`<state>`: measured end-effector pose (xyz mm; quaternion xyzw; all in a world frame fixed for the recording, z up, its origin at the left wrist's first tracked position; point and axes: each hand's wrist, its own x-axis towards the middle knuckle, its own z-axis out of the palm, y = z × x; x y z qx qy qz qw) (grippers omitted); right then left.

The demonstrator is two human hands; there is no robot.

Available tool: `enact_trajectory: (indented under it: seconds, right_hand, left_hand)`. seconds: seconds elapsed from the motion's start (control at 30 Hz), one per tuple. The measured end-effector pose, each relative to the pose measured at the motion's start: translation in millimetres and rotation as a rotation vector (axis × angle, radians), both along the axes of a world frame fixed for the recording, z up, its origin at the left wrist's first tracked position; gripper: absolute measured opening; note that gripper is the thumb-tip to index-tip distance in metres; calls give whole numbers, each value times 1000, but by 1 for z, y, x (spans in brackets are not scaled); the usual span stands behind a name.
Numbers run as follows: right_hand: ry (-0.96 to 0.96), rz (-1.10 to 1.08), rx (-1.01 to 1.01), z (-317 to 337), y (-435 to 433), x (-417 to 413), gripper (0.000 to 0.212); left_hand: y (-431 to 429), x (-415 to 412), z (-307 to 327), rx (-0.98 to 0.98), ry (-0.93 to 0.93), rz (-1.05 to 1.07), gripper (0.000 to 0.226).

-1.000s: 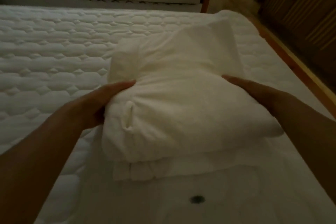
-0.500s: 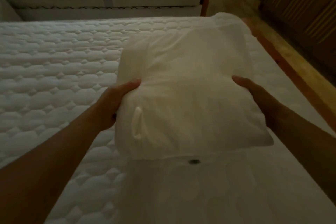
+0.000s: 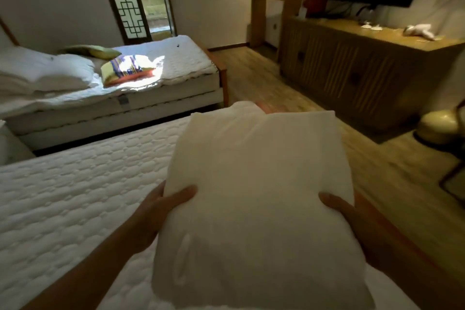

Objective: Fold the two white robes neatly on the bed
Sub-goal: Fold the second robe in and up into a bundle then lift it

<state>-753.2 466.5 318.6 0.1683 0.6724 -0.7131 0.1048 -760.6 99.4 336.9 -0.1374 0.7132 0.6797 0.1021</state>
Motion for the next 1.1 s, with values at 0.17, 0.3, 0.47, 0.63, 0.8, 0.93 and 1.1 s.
enact_trajectory:
  seconds: [0.17,0.3,0.47,0.63,0.8,0.93,1.1]
  right_hand:
    - [109,-192,39,91,49,116,95]
    - [134,-303,61,147,103,221,95]
    - [161,-493,118,193,176,362,119]
    - [175,-707,62,219,265,507,94]
    - [191,-948,79,227,361,667,76]
    - [178,-1090,70,226,435,794,84]
    - [160,-1274,40,226,513,932,64]
  left_hand:
    - [58,51,94,-27,60,-179,114]
    - [129,102,160,-4,104,-347,103]
    - [240,169,201,58,95,-540,104]
    - [375,258,213,118,58,-703,93]
    - [522,377,210,168,-14,-872,104]
    - [642,479,200,186,-55,-986,94]
    - [782,593,194,207,-99,-1157,87]
